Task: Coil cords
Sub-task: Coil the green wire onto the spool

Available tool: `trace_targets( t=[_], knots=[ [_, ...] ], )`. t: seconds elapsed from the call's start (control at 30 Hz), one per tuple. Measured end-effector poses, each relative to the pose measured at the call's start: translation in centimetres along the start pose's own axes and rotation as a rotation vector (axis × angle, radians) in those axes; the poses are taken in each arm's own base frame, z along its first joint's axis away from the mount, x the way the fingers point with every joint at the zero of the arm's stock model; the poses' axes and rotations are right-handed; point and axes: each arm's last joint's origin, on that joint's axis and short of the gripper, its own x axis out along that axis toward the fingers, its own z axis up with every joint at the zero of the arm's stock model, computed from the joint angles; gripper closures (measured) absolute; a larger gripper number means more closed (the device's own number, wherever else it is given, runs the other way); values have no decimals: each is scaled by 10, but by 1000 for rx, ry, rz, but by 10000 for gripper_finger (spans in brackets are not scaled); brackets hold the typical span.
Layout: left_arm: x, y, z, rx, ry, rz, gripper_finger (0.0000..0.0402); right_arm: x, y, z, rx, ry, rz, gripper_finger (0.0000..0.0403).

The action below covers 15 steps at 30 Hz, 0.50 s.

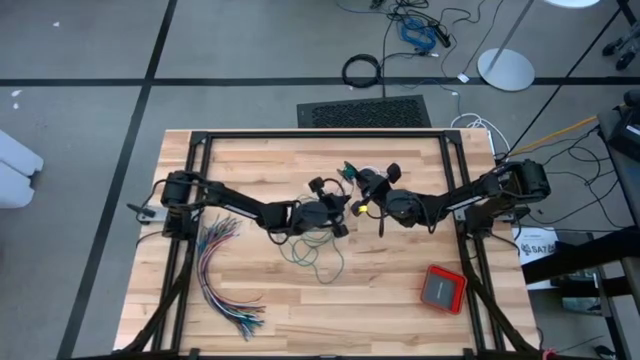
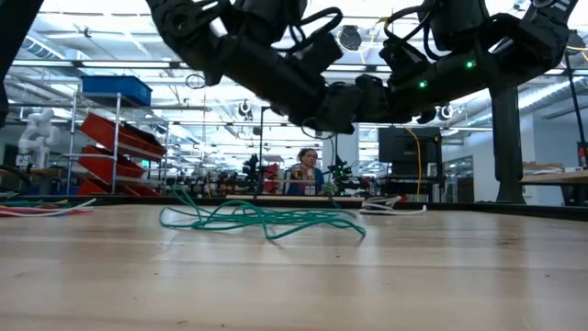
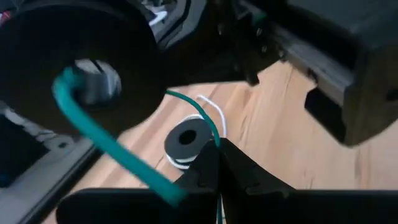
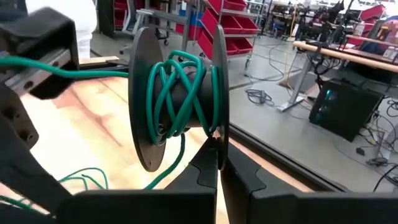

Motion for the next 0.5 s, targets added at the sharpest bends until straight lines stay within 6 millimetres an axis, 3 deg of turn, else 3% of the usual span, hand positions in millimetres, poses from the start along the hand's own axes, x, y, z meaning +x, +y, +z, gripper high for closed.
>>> trace_targets(
  t=[0.5],
  knots=[
    [1,5,17,153,99,78,402,0,0,-6,-35,47,4,403]
  ],
)
